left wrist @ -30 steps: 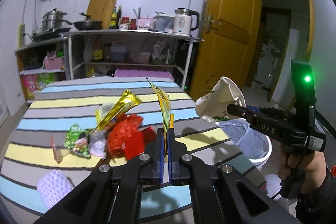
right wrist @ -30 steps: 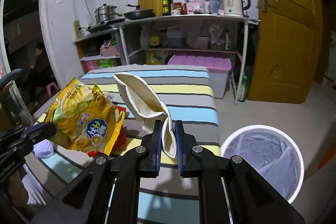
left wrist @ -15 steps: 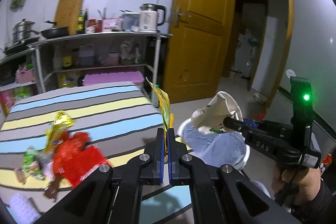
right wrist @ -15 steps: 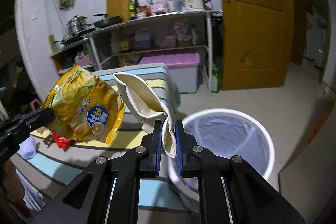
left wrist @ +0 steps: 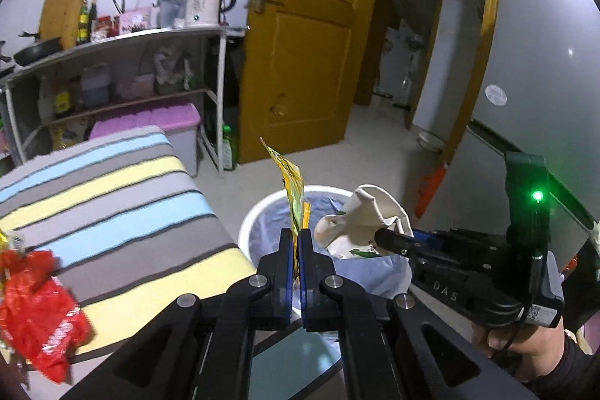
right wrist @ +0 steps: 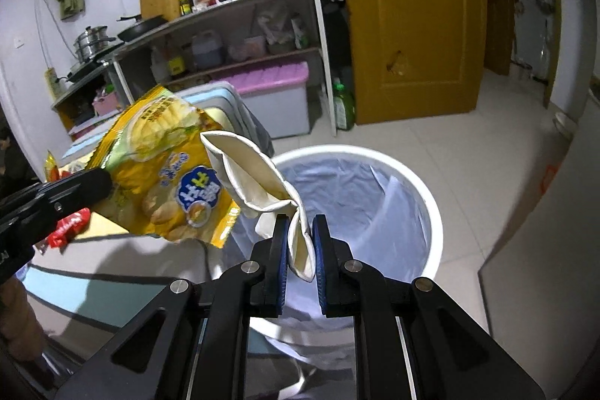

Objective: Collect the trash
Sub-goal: 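Carry both items over the trash bin and open both tools to drop them, then move both tools back over the table toward the remaining wrappers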

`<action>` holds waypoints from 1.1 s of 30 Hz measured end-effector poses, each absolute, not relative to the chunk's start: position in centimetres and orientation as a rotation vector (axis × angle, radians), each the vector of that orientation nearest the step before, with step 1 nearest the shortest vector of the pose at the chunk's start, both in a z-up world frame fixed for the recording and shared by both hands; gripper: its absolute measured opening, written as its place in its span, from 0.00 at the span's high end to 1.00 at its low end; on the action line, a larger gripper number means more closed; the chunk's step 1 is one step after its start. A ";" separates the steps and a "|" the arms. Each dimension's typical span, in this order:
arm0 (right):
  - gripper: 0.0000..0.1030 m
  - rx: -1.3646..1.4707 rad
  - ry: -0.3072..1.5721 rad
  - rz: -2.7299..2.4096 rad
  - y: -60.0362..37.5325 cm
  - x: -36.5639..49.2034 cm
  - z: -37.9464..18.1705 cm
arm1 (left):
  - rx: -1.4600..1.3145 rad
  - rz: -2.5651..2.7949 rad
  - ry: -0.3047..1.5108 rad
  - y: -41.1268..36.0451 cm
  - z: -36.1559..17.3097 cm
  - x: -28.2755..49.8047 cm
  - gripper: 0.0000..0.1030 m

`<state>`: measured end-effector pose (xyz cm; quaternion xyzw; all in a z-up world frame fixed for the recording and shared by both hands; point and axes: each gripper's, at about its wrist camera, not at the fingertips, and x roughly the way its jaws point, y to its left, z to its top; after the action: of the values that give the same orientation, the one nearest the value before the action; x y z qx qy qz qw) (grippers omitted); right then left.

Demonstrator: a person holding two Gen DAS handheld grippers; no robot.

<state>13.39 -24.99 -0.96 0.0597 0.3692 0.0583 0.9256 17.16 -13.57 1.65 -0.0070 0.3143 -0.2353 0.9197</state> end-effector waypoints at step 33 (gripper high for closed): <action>0.72 0.053 0.689 0.239 -20.1 11.0 1.4 | -0.070 -0.354 0.653 -7.0 0.3 14.4 0.87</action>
<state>10.96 -20.14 1.42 0.0261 0.3370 0.1168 0.9339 14.37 -7.03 0.31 -0.0343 0.3187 -0.1731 0.9313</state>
